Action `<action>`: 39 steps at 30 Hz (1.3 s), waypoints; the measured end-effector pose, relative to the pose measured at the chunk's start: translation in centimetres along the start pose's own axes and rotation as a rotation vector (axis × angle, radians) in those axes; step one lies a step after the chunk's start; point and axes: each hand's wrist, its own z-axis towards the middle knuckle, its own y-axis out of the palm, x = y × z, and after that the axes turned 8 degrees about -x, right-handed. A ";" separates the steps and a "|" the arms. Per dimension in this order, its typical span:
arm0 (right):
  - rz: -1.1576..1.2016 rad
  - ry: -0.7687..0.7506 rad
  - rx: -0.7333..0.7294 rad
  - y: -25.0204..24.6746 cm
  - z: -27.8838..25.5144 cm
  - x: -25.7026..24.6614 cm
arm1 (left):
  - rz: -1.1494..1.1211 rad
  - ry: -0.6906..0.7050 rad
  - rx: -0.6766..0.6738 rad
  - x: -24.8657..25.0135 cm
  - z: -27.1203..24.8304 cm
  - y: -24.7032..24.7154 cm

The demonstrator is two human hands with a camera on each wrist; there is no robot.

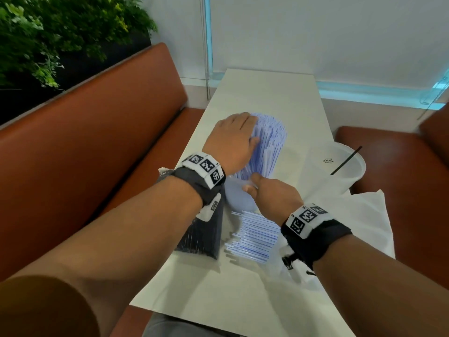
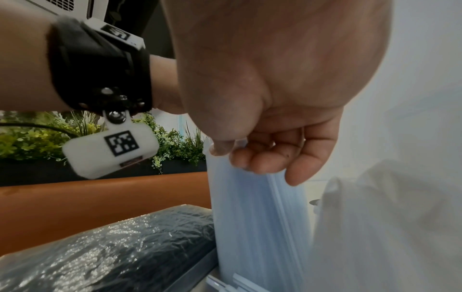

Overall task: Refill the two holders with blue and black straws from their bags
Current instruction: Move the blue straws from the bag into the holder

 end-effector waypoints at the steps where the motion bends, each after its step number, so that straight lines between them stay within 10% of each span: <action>1: -0.004 -0.004 -0.004 -0.1 -0.4 0.0 | -0.019 0.004 -0.002 -0.1 0.0 -0.4; 8: 0.051 0.057 0.413 0.4 -5.1 1.7 | -0.412 -0.018 0.371 0.4 -3.7 -3.8; 12: -0.050 0.431 0.039 0.7 -5.7 3.9 | -0.496 -0.038 0.543 1.5 -6.9 -3.8; 17: -0.078 0.490 -0.138 1.4 -5.3 4.3 | -0.553 -0.023 0.616 3.6 -10.7 -1.4; 24: 0.056 0.446 -0.076 1.4 -5.5 3.7 | -0.364 0.102 -0.444 7.6 -12.3 7.4; 32: 0.106 0.413 -0.062 0.2 -6.1 3.4 | -0.118 0.239 -0.731 9.1 -8.6 11.6; 39: 0.151 0.406 -0.068 0.0 -6.7 3.8 | -0.131 0.206 -0.697 9.5 -8.3 12.2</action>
